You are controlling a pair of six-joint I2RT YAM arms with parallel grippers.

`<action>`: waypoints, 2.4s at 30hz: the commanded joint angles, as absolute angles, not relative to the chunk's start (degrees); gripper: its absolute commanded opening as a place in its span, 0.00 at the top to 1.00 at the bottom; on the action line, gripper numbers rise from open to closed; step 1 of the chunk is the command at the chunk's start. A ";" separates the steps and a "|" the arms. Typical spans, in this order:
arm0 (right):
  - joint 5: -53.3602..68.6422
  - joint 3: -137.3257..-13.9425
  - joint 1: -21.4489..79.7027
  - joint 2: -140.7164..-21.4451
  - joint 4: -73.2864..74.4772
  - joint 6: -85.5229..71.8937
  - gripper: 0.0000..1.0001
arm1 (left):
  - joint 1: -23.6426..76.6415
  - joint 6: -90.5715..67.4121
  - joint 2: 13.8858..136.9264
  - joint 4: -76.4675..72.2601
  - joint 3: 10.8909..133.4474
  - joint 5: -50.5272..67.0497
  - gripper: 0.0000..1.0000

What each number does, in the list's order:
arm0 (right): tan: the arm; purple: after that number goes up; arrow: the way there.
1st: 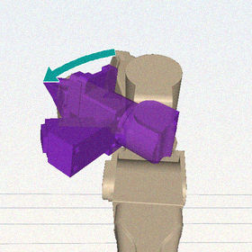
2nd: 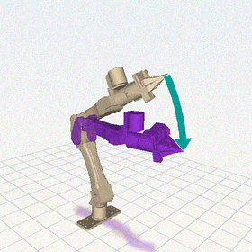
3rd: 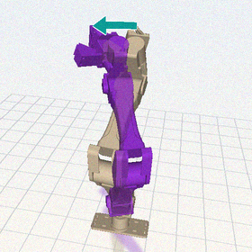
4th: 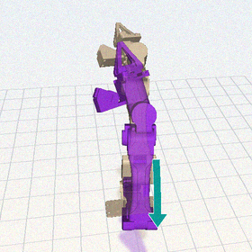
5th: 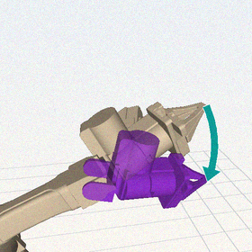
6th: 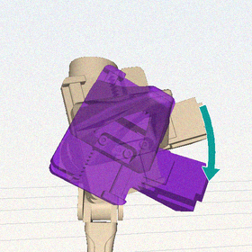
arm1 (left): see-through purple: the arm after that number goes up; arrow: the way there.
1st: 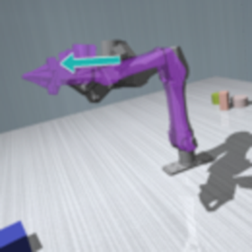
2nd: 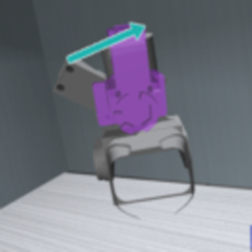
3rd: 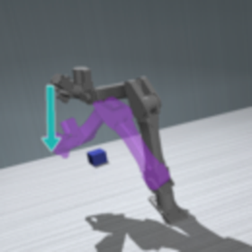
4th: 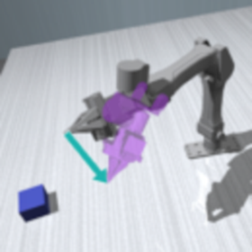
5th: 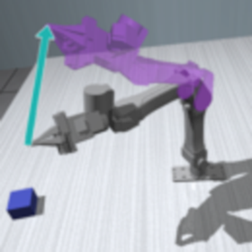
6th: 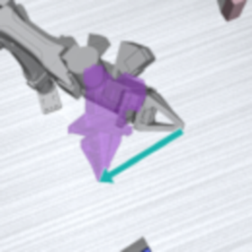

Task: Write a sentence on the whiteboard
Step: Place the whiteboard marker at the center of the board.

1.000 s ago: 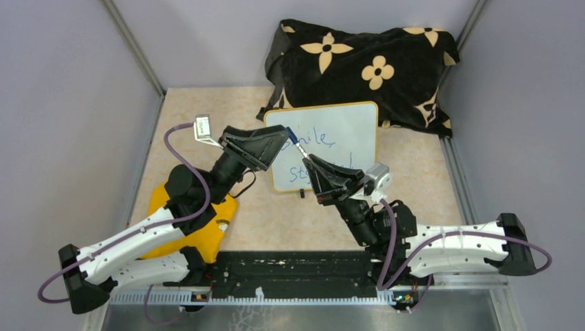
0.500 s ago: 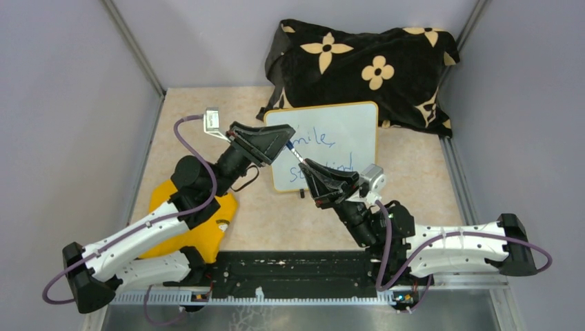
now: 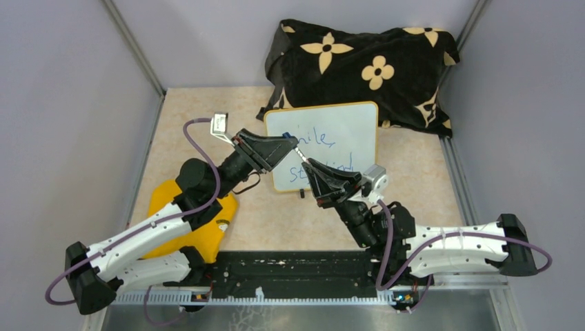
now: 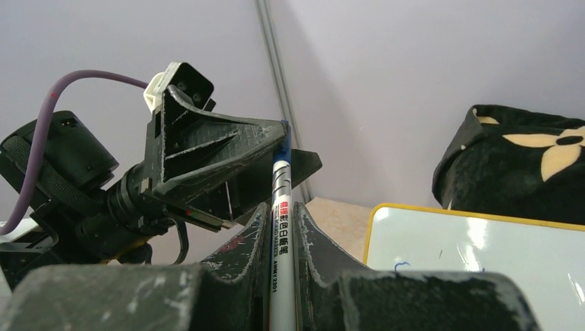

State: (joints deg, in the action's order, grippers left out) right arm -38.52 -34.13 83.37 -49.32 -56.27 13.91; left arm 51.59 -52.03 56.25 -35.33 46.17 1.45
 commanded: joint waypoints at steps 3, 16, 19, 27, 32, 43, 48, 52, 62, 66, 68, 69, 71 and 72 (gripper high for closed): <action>-39.24 -34.12 83.00 -48.34 -59.00 14.24 1.00 | 51.24 -52.74 55.55 -39.16 46.22 3.67 0.64; -40.60 -34.45 83.03 -49.51 -60.40 14.69 1.00 | 51.24 -55.37 58.83 -40.62 45.44 9.06 1.00; -41.20 -34.65 82.95 -50.21 -61.78 15.68 1.00 | 51.24 -57.27 61.19 -42.62 45.11 13.44 1.00; -42.11 -34.87 82.95 -52.29 -65.40 17.55 1.00 | 53.45 -61.12 64.30 -41.95 43.25 15.59 1.00; -42.05 -35.33 82.58 -53.14 -65.70 17.84 1.00 | 56.00 -58.19 64.09 -39.84 44.36 14.26 1.00; -41.06 -35.66 82.35 -52.38 -63.94 16.64 1.00 | 57.21 -56.23 59.04 -37.77 41.80 4.90 1.00; -40.69 -35.34 82.35 -51.59 -62.54 15.99 1.00 | 57.13 -54.86 54.53 -38.44 39.27 -4.25 0.57; -40.33 -35.33 82.34 -51.25 -61.90 15.57 1.00 | 57.05 -53.67 53.28 -36.87 40.27 -5.52 0.39; -38.07 -35.60 82.36 -50.07 -56.79 12.91 1.00 | 56.87 -50.91 52.23 -36.68 40.79 -5.34 0.30; -38.15 -35.55 82.36 -49.84 -56.28 12.66 1.00 | 56.87 -49.78 54.14 -36.91 42.47 -1.44 0.35; -38.16 -35.60 82.35 -49.81 -56.09 12.60 1.00 | 56.87 -49.75 55.28 -37.00 43.25 0.57 0.40; -38.08 -35.67 82.35 -49.83 -55.93 12.57 1.00 | 56.87 -49.75 55.71 -37.12 43.45 1.91 0.43; -38.02 -35.71 82.35 -49.84 -55.67 12.49 1.00 | 56.87 -49.66 56.13 -37.41 43.51 2.22 0.51; -37.97 -35.69 82.42 -49.83 -55.49 12.42 1.00 | 56.87 -49.59 56.10 -37.44 43.46 1.94 0.55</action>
